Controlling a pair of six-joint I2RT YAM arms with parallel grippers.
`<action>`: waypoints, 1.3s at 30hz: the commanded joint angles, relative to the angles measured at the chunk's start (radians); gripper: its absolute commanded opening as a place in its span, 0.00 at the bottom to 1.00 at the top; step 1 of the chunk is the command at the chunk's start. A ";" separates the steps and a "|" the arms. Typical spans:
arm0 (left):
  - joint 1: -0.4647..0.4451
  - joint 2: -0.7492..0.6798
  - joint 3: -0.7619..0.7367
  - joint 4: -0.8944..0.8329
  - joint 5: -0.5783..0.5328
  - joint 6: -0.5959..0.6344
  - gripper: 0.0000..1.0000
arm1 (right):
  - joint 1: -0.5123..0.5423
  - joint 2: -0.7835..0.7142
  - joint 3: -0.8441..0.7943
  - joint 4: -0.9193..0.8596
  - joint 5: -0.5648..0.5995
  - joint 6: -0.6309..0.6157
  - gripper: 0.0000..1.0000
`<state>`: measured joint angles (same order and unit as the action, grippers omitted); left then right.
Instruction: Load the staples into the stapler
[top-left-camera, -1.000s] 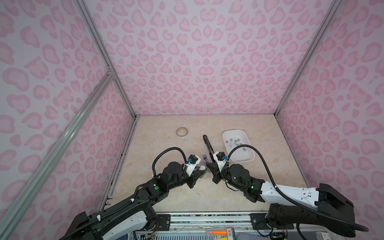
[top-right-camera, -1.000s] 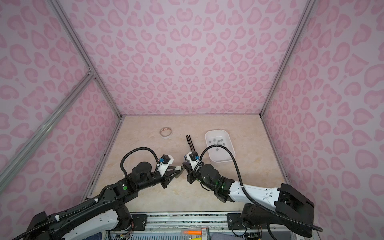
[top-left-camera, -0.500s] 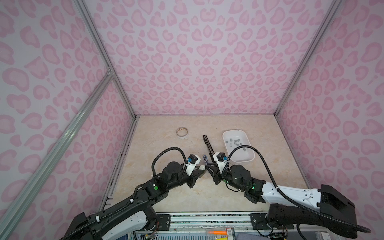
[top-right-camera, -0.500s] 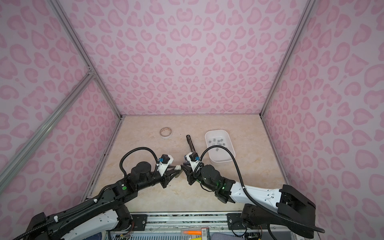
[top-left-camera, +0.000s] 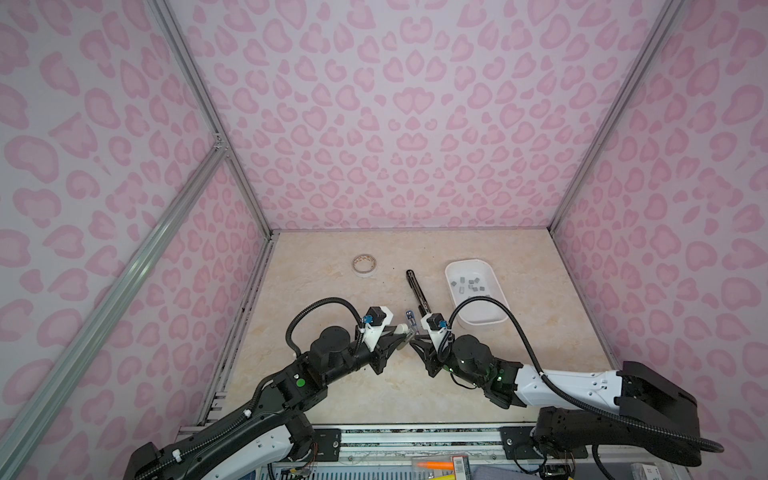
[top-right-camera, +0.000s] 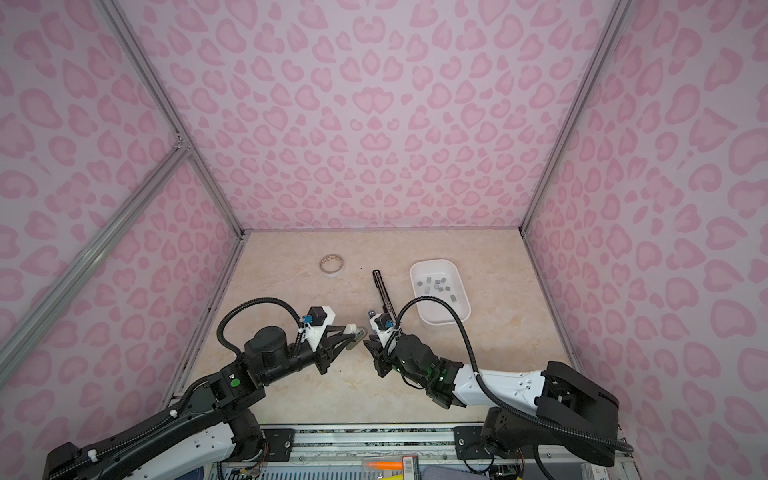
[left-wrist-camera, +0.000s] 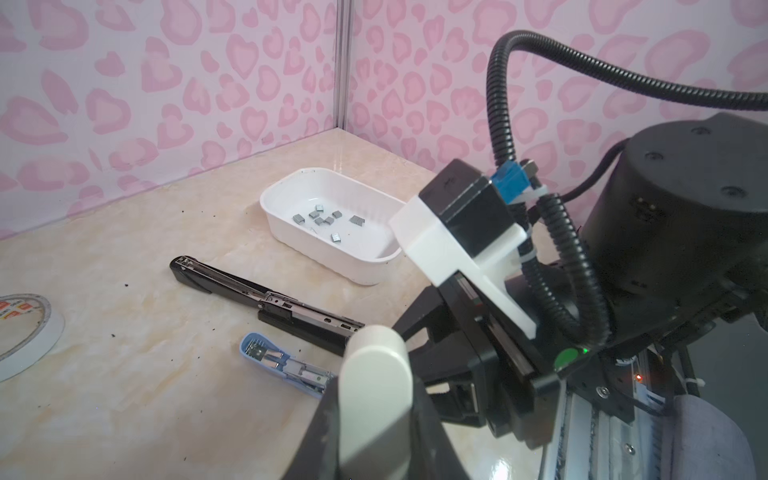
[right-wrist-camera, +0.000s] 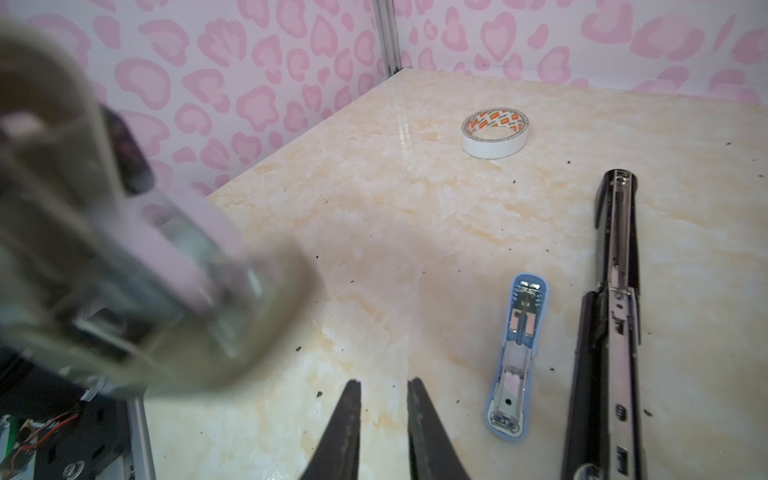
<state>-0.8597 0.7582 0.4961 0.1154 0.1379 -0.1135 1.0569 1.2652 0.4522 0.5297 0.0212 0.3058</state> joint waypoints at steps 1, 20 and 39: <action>0.001 -0.002 -0.006 0.061 -0.019 -0.012 0.04 | 0.015 -0.014 0.003 0.020 -0.063 -0.031 0.23; 0.001 0.027 -0.014 0.021 0.018 0.021 0.04 | 0.030 -0.293 0.021 -0.080 0.014 -0.131 0.05; 0.002 -0.051 0.005 0.027 -0.098 0.037 0.04 | 0.029 0.031 0.119 0.012 0.002 -0.070 0.04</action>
<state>-0.8593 0.7254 0.4980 0.0631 0.1017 -0.0814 1.0859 1.2964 0.5858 0.5106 0.0418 0.2180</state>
